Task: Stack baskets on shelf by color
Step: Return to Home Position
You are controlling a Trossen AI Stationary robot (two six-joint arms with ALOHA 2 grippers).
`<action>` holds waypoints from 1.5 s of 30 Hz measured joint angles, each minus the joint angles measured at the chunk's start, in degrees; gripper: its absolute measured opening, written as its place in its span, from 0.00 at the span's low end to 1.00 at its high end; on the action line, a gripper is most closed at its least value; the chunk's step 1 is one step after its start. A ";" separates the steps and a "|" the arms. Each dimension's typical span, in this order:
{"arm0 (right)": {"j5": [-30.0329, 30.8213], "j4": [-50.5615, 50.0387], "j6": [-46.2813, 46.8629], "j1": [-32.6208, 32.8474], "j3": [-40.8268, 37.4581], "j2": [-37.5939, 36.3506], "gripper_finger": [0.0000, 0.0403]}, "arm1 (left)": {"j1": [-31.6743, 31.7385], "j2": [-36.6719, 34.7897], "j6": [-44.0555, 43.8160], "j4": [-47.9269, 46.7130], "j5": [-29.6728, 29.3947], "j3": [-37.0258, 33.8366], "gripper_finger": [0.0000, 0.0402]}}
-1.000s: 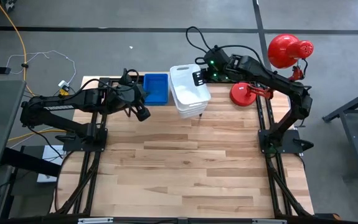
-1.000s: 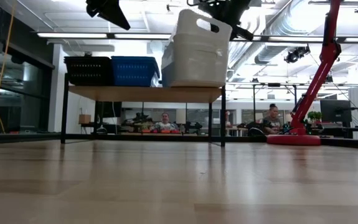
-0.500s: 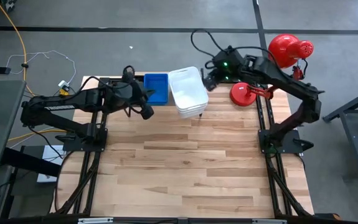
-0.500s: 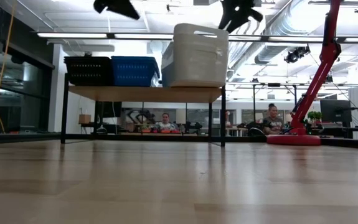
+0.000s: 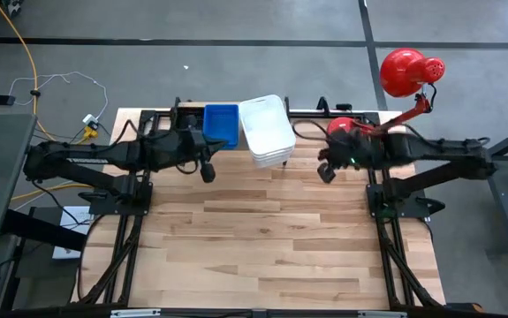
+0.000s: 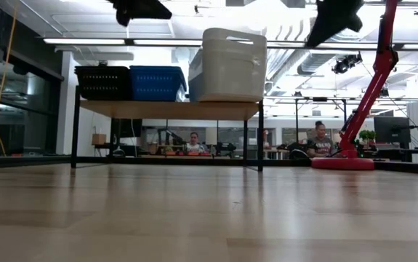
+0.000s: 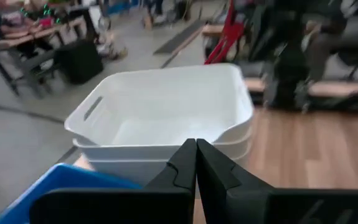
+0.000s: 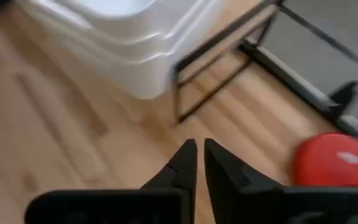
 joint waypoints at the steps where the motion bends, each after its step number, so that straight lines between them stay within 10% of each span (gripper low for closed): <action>1: 0.42 3.04 1.34 1.41 -2.84 -1.53 0.04 | -0.16 -0.70 -0.21 3.00 0.89 -1.97 0.00; 16: 17.58 38.97 -10.88 4.07 -20.35 4.81 0.00 | -15.55 -6.50 -1.95 12.82 -2.50 -13.73 0.00; 45: 8.34 53.51 -19.30 2.06 -20.17 7.06 0.00 | -31.90 -13.14 -5.09 1.42 -26.76 -13.73 0.00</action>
